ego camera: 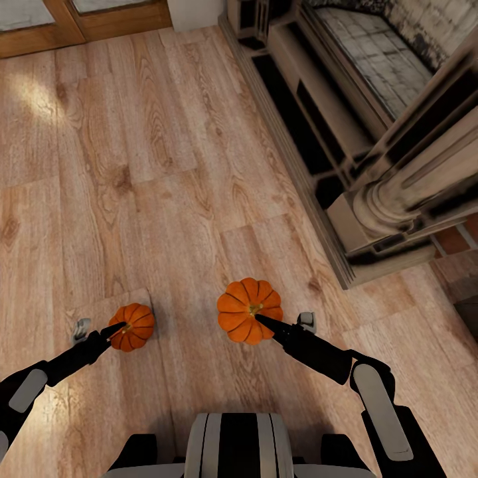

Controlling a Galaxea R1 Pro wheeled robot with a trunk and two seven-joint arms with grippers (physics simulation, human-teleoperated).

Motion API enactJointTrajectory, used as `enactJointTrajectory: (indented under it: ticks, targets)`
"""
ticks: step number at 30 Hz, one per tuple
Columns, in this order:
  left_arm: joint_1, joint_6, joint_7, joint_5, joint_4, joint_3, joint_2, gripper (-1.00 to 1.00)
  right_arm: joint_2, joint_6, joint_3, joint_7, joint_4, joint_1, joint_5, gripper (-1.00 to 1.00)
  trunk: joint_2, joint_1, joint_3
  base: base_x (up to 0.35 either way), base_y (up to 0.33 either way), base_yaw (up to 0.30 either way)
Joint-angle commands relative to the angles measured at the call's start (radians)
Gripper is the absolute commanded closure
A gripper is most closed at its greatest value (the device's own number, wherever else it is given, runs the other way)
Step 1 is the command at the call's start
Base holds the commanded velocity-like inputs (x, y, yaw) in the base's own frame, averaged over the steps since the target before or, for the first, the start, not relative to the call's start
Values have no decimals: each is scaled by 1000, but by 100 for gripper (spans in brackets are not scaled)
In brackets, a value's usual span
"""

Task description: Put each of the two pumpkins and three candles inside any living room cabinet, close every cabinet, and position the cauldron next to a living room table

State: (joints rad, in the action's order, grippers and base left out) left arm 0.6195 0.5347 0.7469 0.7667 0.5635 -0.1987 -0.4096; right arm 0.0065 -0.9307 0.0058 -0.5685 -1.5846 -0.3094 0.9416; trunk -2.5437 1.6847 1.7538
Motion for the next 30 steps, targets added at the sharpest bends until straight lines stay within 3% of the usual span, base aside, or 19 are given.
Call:
enactJointTrajectory:
  ticks: [1,30]
  targets:
    - [0,6,1,2,-1,-1,0,100,1,-5,-1,-4,0,0,0,100,0,0,0,0,0,0]
    - [0,5,11,2,-2,-1,0,100,0,-5,-1,-13,0,0,0,100,0,0,0,0,0,0]
